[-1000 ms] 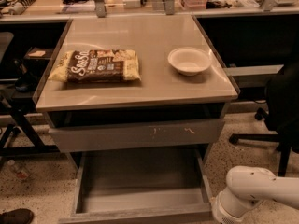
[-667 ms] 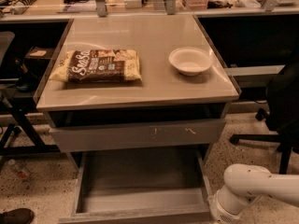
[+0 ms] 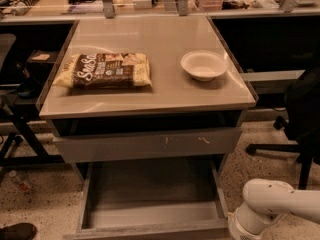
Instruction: Open middle drawer
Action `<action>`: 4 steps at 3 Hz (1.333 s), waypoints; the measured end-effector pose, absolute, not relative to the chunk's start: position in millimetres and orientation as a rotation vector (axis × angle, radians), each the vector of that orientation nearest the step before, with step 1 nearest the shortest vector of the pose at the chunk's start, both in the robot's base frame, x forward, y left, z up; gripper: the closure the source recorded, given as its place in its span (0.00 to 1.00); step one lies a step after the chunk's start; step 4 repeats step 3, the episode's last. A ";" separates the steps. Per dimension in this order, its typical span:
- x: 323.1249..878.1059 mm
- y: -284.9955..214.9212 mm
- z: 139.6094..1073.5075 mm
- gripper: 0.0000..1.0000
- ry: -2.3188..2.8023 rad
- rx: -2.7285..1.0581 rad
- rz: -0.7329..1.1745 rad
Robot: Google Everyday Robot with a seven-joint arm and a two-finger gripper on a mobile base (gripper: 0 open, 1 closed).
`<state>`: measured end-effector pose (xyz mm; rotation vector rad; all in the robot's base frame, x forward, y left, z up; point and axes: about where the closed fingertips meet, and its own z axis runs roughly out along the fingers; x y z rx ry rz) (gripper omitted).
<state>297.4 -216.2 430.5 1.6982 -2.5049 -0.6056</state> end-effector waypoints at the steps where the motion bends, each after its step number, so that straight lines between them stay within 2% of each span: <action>1: 297.3 -216.4 432.8 0.00 -2.505 1.697 -0.606; 2: 245.5 -248.4 448.1 0.00 -2.567 1.577 -0.609; 4: 244.4 -249.3 448.5 0.00 -2.569 1.573 -0.609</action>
Offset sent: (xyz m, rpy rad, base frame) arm -0.1160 -0.0713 0.0309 -0.0456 0.0698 -0.1542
